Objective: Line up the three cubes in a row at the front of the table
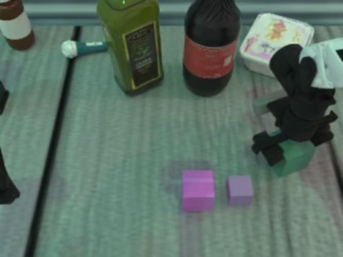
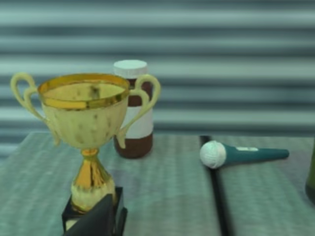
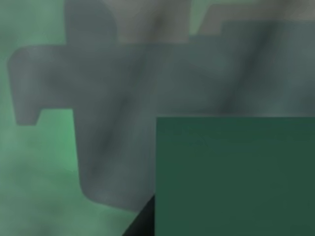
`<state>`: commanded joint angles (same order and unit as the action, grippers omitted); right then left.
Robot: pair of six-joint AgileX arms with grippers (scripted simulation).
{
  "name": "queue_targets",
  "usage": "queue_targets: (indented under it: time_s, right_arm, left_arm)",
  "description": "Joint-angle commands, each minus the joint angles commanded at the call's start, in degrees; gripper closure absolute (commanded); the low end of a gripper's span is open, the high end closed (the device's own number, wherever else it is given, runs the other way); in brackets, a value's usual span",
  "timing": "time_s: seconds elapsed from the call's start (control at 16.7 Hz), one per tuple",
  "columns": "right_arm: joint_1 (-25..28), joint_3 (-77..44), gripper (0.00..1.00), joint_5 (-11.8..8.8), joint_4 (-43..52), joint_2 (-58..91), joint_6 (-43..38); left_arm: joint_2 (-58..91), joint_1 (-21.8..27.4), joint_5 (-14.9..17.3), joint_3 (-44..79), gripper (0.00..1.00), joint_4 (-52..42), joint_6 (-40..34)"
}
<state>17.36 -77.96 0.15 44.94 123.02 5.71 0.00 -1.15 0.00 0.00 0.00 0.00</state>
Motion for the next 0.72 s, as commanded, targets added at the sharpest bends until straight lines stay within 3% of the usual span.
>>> queue_targets:
  time_s: [0.72]
  right_arm:
    - [0.4, -7.9, 1.0, -0.1, 14.2, -6.7, 0.1]
  left_arm:
    - [0.0, 0.0, 0.0, 0.0, 0.0, 0.0, 0.0]
